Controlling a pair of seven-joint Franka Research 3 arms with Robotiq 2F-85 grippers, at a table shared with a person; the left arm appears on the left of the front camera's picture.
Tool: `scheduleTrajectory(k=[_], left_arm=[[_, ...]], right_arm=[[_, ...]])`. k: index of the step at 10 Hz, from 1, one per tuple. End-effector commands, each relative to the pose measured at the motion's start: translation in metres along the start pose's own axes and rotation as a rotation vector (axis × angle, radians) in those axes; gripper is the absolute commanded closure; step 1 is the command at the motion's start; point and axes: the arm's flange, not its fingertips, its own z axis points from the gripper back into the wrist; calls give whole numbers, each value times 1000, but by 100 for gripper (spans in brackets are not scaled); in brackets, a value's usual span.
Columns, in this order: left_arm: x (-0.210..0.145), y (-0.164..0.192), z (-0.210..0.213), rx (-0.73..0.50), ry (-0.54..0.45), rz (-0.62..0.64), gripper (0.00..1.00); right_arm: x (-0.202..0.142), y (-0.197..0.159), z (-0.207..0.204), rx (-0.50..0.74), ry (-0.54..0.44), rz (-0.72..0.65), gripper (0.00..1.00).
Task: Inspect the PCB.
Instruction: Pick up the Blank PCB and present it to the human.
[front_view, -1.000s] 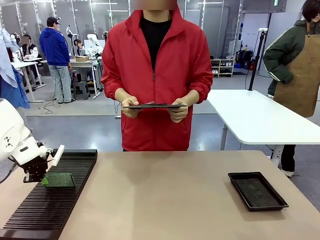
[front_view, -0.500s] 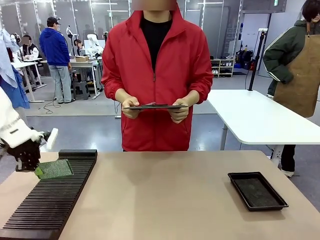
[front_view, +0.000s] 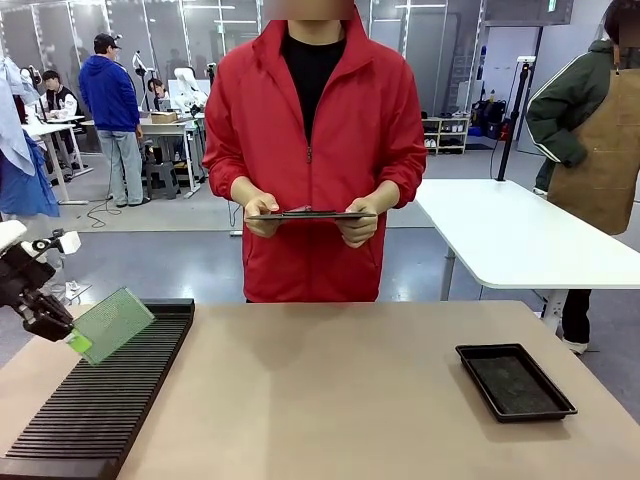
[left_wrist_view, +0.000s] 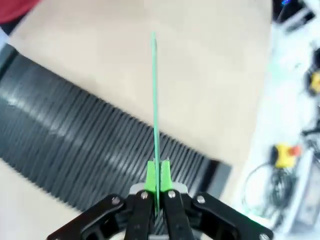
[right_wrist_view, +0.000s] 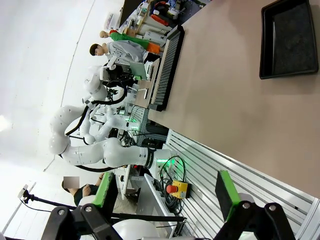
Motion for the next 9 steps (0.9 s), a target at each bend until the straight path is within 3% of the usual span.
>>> scheduleTrajectory(k=[1,3,5,9], left_arm=[[7,14,-16,-53,-155,196,100],[10,19,-27,-80,-186,304,100],[-3,16,-30,-88,-159,249,100],[-1,17,-32,-86,-158,272,97]], right_arm=[[0,2,1,6,-6,7,0],[0,2,1,6,-6,7,0],[0,2,1,6,-6,7,0],[0,2,1,6,-6,7,0]])
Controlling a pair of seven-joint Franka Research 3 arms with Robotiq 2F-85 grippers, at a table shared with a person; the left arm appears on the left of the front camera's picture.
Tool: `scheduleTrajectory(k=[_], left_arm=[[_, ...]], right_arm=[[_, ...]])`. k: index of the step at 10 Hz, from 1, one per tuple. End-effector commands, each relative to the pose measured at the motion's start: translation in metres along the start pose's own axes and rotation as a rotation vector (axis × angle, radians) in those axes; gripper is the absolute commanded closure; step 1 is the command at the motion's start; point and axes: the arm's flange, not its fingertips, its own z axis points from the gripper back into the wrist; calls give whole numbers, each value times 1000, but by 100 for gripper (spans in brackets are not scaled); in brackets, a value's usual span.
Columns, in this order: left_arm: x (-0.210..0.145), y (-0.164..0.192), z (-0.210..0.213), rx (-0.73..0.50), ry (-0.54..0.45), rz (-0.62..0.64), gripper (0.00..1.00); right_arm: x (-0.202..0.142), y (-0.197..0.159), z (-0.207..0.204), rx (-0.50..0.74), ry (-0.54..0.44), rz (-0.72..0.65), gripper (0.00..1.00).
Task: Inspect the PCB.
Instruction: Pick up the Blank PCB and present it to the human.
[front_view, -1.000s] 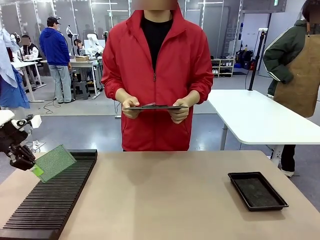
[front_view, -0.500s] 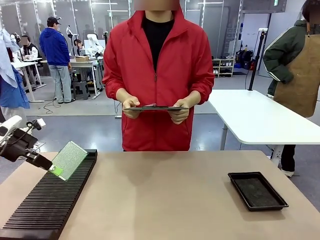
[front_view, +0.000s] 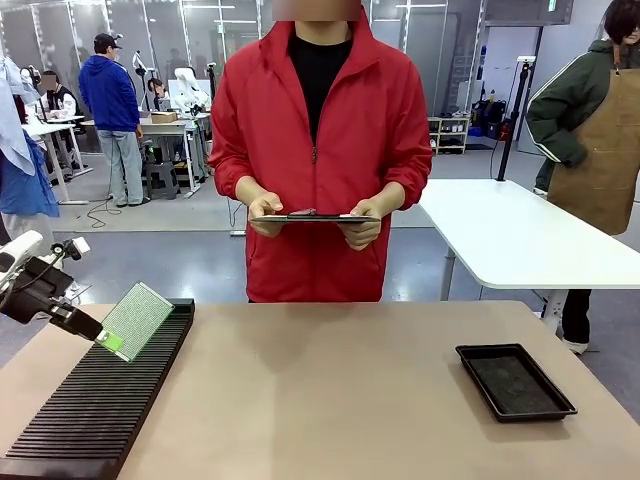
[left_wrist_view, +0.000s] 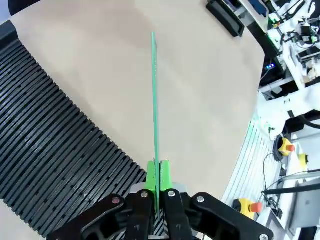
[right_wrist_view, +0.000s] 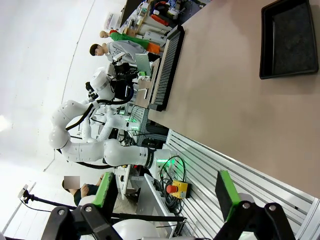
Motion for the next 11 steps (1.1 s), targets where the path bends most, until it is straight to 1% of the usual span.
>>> scheduleTrajectory(k=[1,2,3,4,5,7,8,9,10,11], left_arm=[[25,8,8,-119,-138,164,97],[46,21,11,-335,-165,306,97],[66,37,11,-418,-185,448,97],[76,51,7,-488,-206,529,97],[84,62,-1,-598,-161,626,97],[98,83,-22,-680,-141,811,97],[102,89,-34,-684,-148,860,97],[107,93,-44,-675,-171,883,97],[113,96,-53,-716,-187,883,97],[120,103,-61,-706,-230,877,97]], right_arm=[[0,2,1,6,-6,7,0],[0,2,1,6,-6,7,0],[0,2,1,6,-6,7,0],[0,2,1,6,-6,7,0],[0,2,1,6,-6,7,0],[0,2,1,6,-6,7,0],[0,2,1,6,-6,7,0],[0,2,1,6,-6,7,0],[0,2,1,6,-6,7,0],[0,2,1,6,-6,7,0]])
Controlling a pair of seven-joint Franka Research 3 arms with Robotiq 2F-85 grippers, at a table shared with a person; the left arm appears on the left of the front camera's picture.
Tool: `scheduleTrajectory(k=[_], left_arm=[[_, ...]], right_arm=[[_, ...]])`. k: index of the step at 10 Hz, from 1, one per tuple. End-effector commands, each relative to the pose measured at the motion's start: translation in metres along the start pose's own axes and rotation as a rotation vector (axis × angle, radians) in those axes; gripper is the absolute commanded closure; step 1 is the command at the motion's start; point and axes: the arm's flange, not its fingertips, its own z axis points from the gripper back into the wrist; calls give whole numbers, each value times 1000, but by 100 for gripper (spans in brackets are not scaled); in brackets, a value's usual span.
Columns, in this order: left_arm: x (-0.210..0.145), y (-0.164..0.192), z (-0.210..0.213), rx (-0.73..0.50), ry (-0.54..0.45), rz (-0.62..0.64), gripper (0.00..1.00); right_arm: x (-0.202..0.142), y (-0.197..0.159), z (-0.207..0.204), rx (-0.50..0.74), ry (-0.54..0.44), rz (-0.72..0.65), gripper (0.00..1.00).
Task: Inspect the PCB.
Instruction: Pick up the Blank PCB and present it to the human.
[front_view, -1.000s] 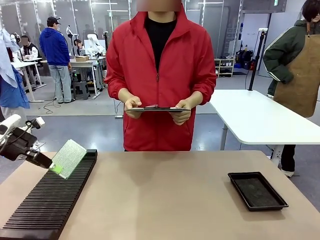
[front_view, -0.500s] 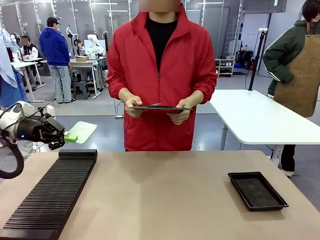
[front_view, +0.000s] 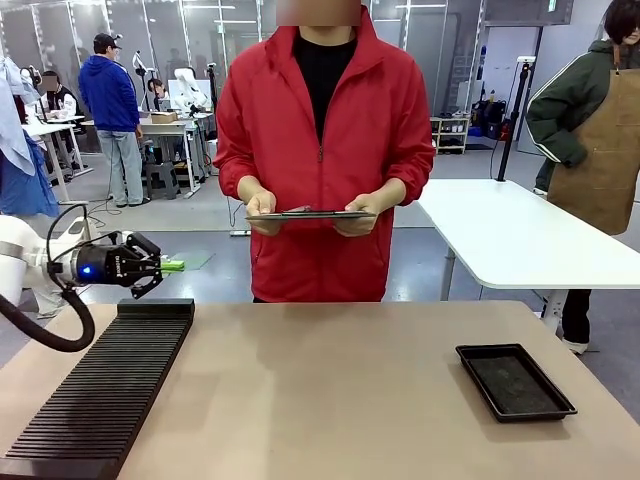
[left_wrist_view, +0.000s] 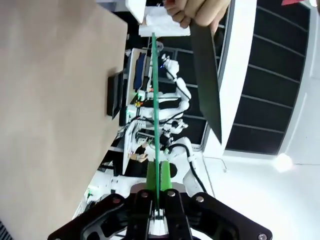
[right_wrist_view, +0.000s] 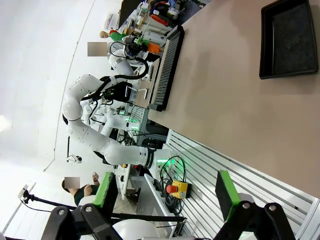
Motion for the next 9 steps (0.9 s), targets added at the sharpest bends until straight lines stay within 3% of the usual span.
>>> scheduleTrajectory(k=[1,4,5,9], left_arm=[[20,-3,-10,-27,-39,-21,97],[29,-4,-17,-16,-78,-3,97],[18,1,-13,-17,-37,-9,97],[18,1,-13,-17,-37,-9,97]], right_arm=[[0,2,0,6,-5,7,0],[0,2,0,6,-5,7,0],[0,2,0,6,-5,7,0],[0,2,0,6,-5,7,0]])
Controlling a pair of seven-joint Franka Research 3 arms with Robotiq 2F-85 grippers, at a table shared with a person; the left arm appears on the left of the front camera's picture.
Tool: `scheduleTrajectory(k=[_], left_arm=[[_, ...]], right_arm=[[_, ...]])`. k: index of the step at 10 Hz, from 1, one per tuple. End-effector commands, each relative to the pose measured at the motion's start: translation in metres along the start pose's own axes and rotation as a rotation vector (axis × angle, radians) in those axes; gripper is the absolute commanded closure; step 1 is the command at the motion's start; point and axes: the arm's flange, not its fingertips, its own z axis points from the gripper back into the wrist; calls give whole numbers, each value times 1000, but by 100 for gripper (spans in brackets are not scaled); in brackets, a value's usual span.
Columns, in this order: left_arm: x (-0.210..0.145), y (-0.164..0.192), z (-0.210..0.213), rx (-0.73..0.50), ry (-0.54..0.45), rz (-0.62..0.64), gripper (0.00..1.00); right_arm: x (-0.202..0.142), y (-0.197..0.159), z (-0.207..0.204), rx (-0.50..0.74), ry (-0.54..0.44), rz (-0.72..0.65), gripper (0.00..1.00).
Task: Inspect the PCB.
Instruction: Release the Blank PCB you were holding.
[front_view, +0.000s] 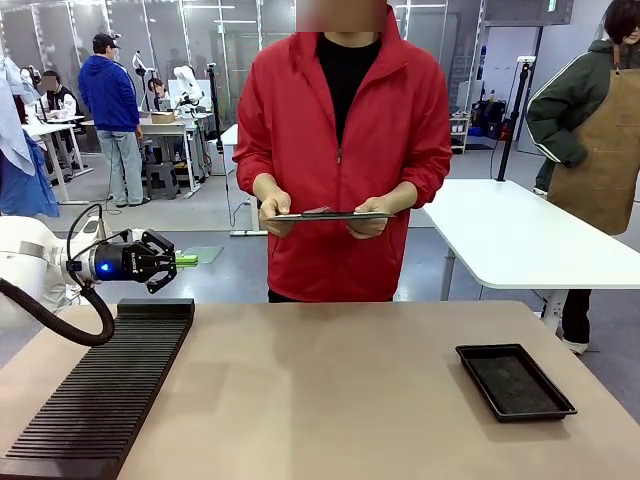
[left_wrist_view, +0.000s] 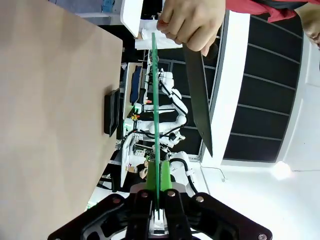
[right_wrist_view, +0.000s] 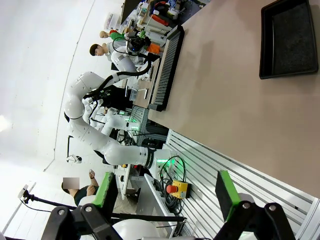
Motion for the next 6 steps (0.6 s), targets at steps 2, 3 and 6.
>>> scheduleTrajectory(k=[2,3,6], left_arm=[[-3,-2,1,-4,11,-1,97],[-3,-2,1,-4,11,-1,97],[-3,-2,1,-4,11,-1,97]], right_arm=[[0,2,0,6,-5,7,0],[0,2,0,6,-5,7,0],[0,2,0,6,-5,7,0]])
